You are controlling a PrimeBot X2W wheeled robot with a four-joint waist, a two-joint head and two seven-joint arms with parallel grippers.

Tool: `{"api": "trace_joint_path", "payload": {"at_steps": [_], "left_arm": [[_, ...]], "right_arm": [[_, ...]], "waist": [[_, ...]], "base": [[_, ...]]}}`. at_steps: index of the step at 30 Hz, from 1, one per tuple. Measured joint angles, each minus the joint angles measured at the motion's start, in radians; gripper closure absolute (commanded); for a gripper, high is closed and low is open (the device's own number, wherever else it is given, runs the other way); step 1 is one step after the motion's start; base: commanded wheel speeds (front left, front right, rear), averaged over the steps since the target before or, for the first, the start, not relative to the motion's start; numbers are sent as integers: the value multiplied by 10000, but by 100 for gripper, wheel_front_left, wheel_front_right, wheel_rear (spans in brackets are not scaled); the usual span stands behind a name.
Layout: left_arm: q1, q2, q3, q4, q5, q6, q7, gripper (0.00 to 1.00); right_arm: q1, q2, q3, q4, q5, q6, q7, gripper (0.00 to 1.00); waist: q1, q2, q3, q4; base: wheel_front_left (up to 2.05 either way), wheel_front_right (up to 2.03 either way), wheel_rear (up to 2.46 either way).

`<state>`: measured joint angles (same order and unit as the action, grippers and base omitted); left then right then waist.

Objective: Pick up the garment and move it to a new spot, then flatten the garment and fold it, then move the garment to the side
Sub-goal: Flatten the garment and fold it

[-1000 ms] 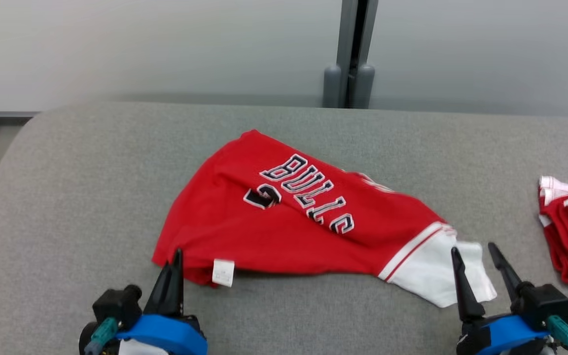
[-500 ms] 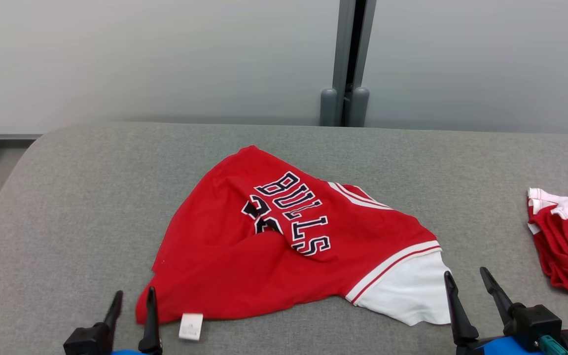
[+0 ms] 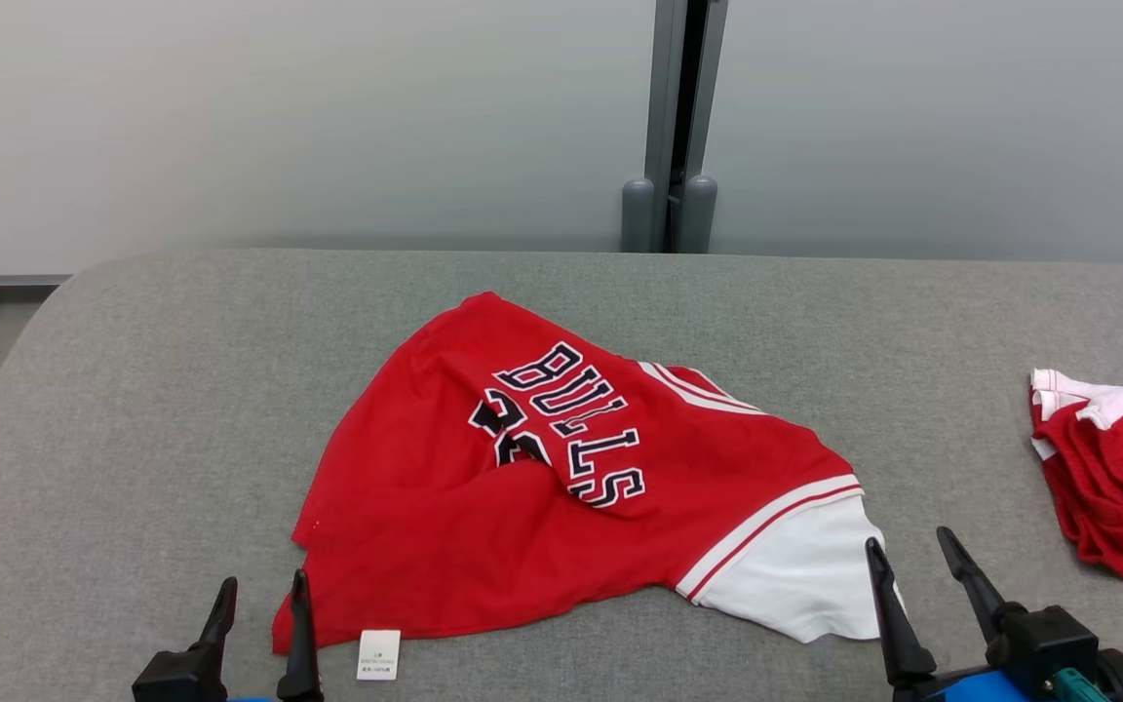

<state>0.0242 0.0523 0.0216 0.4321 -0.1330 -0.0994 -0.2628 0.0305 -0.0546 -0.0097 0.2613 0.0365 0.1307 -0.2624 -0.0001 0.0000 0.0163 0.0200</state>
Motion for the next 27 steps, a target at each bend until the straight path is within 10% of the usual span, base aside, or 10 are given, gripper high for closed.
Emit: {"api": "trace_joint_path", "payload": {"at_steps": [18, 19, 20, 21, 27], "left_arm": [[-483, -10, -596, 221, -391, -155, 0, 0], [-487, -8, -579, 238, -418, -157, 0, 0], [-486, -8, -558, 270, -453, -159, 0, 0], [-486, -10, -522, 291, -491, -159, 0, 0], [-488, -8, -408, 495, -719, -161, 0, 0]], "right_arm": [[-1363, 29, -667, 4272, -575, 2, -123, 0], [-1453, 25, -681, 4429, -619, 2, -138, 20], [-1527, 21, -656, 4587, -617, 2, -163, 78], [-1602, 21, -617, 4721, -568, 2, -203, 100], [-1709, 4, -972, 4638, -564, 31, -136, 100]], "waist": [[1, 0, 1032, 434], [1, 0, 1052, 443], [1, 0, 1069, 446], [0, 0, 1079, 440], [1, 0, 1096, 337]], "base": [[0, 0, 0], [0, 0, 0], [0, 0, 0], [0, 0, 0], [0, 0, 0]]}}
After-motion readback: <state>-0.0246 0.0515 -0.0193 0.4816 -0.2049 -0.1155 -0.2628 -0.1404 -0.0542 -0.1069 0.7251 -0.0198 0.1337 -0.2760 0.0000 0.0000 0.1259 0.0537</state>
